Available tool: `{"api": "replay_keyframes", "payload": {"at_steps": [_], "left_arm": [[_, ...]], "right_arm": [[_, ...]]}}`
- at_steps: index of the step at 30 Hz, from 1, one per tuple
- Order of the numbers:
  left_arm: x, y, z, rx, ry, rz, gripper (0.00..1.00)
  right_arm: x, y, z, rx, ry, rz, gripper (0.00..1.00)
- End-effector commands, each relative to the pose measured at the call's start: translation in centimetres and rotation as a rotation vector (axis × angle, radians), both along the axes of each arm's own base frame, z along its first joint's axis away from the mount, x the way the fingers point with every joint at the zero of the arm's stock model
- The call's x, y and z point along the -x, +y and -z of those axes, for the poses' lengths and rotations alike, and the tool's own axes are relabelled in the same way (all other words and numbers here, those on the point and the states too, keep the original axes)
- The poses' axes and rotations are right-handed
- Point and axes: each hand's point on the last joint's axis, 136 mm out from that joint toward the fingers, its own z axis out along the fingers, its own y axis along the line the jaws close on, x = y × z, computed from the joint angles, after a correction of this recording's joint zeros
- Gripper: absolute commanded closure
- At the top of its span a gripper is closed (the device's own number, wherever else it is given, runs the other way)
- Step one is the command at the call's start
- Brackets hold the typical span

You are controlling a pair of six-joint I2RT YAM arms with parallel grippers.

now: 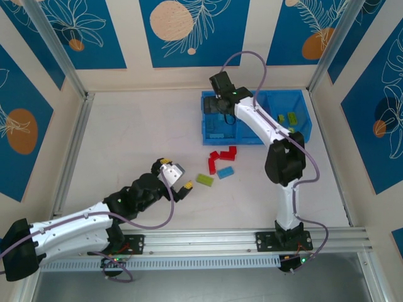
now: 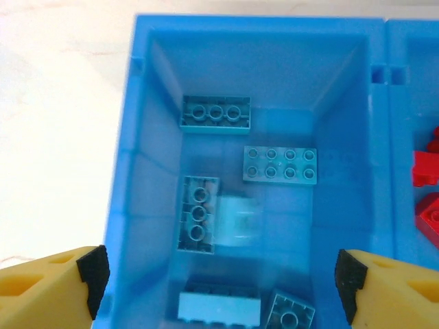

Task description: Sort the legos into containers by color

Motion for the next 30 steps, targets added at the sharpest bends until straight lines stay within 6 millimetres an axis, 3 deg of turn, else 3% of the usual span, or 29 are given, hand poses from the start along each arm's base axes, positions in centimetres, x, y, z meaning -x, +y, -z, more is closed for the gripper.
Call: {"api": "replay_keyframes", "payload": {"at_steps": [1,5,8,12,15,18,23,27,30], "left_arm": [[-0.6,-0.1,-0.3,-0.01,-0.01,-0.022,0.0],[-0.9,-0.3,0.1,-0.018,0.008,-0.034,0.0],[-1.1,-0.6,0.1,-0.008,0.028,-0.04,0.0],[-0.9,-1.0,-0.3,0.023,0.024,-0.02,0.0],[-0.9,-1.0,0.2,0.004,0.021,-0.016,0.0],[-1.0,-1.2,0.5,-0.008,0.022,-0.01,0.0],[-1.1,-1.4,1.1,-0.046,0.036,-0.005,0.0],[-1.0,-1.5,1.2,-0.059,0.036,0.003,0.0],[-0.9,-1.4,1.2,-0.061,0.034,0.007,0.0]], "right_arm": [[3.8,-0.7,-7.0,-0.102,-0.092,-0.023,0.12],[10.4,-0.9,-9.1,-0.159,-0.136,-0.089,0.12],[15.9,-1.6,-6.9,-0.225,-0.12,-0.101,0.1],[21.2,-3.5,0.4,-0.285,0.017,-0.044,0.09],[23.2,-3.5,5.0,-0.216,0.122,-0.098,0.04],[24.1,-2.6,8.5,-0.095,0.226,-0.181,0.0],[22.5,-2.1,12.8,0.117,0.309,-0.178,0.0],[21.5,-1.2,15.1,0.139,0.341,-0.177,0.0],[21.4,-1.2,16.2,0.149,0.36,-0.161,0.06]]}}
